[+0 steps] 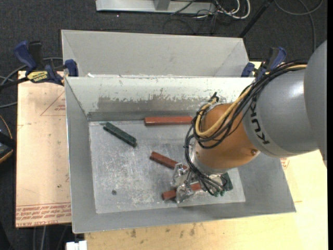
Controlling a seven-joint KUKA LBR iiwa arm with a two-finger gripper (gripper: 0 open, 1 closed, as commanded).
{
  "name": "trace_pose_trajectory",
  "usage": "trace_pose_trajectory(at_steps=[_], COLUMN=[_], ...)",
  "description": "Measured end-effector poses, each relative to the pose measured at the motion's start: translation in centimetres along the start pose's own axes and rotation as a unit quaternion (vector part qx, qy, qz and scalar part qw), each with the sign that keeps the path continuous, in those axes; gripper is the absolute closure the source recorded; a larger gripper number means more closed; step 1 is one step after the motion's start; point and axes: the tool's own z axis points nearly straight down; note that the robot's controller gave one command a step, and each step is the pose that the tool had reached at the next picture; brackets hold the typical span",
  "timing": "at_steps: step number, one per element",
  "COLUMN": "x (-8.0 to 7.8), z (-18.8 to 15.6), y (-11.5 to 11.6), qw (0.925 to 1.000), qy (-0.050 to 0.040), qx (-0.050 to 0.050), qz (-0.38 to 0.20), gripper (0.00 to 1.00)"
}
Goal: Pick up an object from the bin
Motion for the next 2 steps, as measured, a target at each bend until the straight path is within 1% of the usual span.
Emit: trace_pose_trajectory(at_steps=[1, 2], x=[-0.3, 0.0], z=[-2.6, -16.3], y=[-0.1, -0.1], qw=[0.9999, 1.0000], qy=[0.0065, 0.0045], qx=[-0.001, 0.000], qz=[0.010, 0.005], gripper=[1.00, 1.00])
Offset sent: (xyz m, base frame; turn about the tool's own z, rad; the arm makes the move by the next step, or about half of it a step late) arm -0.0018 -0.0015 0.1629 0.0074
